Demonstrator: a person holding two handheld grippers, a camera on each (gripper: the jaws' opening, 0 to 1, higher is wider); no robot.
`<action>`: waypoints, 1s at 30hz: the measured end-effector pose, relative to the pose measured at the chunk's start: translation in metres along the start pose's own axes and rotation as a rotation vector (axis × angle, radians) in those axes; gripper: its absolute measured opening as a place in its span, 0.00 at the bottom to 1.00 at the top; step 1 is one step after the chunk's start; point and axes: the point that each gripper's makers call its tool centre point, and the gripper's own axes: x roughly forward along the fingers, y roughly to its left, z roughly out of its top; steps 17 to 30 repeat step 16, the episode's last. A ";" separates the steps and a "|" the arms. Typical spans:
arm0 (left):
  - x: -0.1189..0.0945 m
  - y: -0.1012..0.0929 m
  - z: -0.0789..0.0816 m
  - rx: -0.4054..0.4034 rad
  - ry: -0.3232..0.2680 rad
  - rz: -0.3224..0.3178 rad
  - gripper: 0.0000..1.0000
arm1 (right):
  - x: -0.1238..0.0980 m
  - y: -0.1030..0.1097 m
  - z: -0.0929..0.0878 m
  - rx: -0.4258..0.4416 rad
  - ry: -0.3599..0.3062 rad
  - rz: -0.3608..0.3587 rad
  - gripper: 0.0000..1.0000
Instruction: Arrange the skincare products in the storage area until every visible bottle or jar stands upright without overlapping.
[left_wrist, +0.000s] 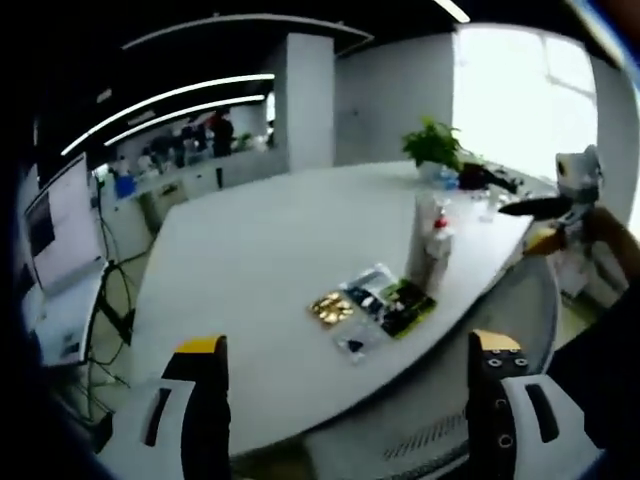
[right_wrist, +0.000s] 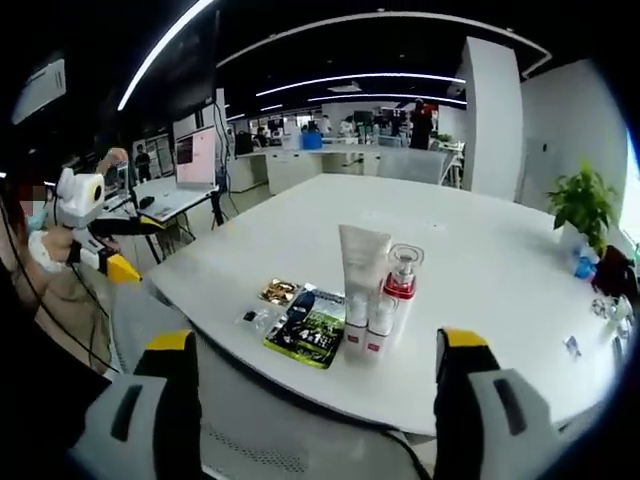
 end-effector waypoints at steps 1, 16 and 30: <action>-0.001 0.000 -0.002 0.004 0.015 0.000 0.97 | 0.000 0.000 0.000 0.000 0.000 -0.004 0.99; -0.005 0.019 -0.004 -0.050 -0.001 0.047 0.97 | 0.004 -0.013 0.005 -0.012 0.000 -0.048 0.99; -0.005 0.019 -0.004 -0.050 -0.001 0.047 0.97 | 0.004 -0.013 0.005 -0.012 0.000 -0.048 0.99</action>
